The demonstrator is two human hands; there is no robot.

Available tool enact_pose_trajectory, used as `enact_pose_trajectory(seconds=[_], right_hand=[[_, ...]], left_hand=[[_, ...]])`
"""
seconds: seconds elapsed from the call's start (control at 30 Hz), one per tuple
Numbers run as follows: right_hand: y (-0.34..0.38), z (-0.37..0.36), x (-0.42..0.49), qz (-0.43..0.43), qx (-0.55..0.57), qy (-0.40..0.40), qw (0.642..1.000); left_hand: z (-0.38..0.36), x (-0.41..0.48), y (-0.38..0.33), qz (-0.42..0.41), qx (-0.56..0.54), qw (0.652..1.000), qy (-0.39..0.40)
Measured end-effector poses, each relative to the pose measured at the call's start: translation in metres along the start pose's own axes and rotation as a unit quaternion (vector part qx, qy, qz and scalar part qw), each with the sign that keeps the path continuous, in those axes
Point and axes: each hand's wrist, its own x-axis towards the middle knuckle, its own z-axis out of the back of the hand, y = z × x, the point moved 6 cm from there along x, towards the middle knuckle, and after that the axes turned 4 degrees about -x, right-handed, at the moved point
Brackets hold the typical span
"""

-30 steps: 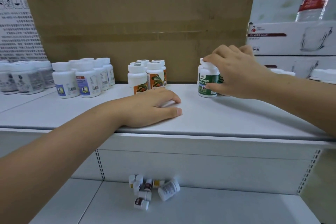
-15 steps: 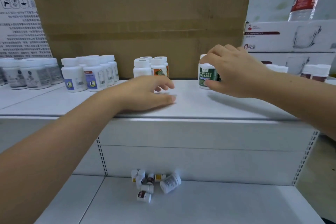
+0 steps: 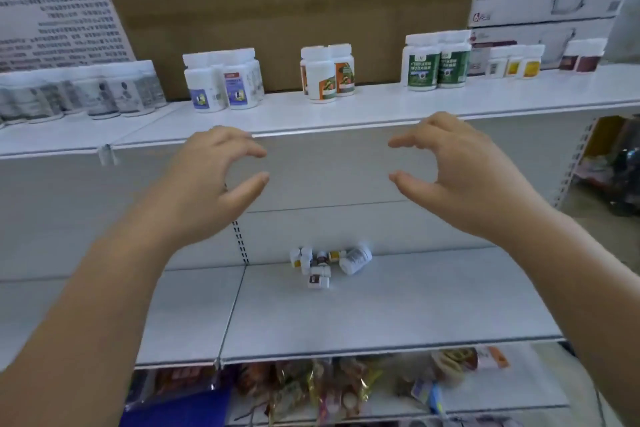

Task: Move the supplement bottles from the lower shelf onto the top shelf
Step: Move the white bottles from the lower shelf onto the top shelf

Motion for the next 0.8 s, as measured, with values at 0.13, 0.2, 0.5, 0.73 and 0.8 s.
enact_pose_trajectory(seconds=[0.13, 0.2, 0.5, 0.73, 0.8], right_hand=[[0.006, -0.047, -0.043, -0.068, 0.046, -0.002, 0.997], [0.002, -0.079, -0.059, -0.102, 0.063, 0.020, 0.993], [-0.055, -0.232, -0.083, -0.288, 0.226, 0.075, 0.928], [-0.112, -0.368, -0.068, -0.383, 0.246, 0.147, 0.878], [-0.125, -0.402, -0.060, -0.406, 0.245, 0.156, 0.866]], left_hand=[[-0.025, -0.057, 0.029, 0.085, -0.045, 0.995, -0.015], [-0.049, -0.078, 0.047, 0.134, -0.056, 0.989, 0.002], [-0.178, -0.114, 0.125, 0.291, -0.172, 0.941, 0.034], [-0.312, -0.099, 0.159, 0.336, -0.205, 0.912, 0.118], [-0.350, -0.092, 0.161, 0.334, -0.212, 0.907, 0.140]])
